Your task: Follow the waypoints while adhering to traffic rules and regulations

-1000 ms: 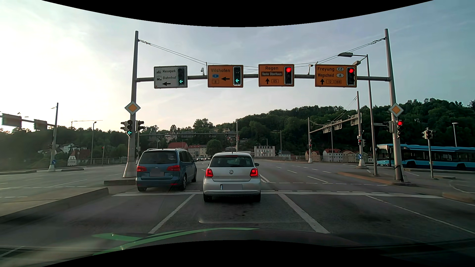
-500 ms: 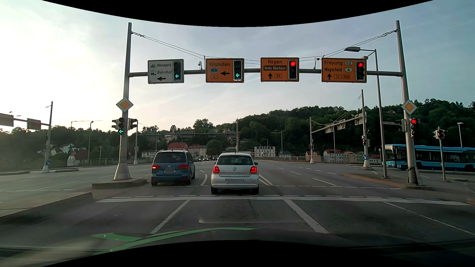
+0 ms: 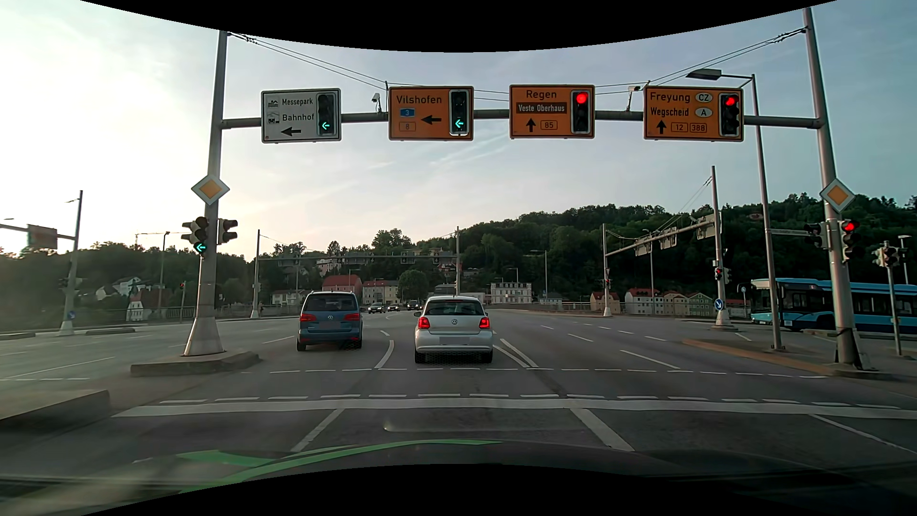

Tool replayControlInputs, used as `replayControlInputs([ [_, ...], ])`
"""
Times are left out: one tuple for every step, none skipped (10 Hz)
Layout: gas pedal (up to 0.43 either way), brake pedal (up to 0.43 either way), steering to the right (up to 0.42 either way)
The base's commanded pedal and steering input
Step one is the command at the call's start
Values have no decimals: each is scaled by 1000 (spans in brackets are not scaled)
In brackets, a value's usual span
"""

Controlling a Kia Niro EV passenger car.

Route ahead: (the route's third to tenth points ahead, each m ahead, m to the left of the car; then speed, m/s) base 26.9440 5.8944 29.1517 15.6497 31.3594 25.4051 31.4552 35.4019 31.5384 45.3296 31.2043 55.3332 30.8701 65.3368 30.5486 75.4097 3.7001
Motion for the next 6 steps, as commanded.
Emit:
replayControlInputs([
  [488, 0, 3],
  [488, 0, 3],
  [480, 0, 2],
  [480, 0, 1],
  [480, 0, -1],
  [469, 0, -1],
])
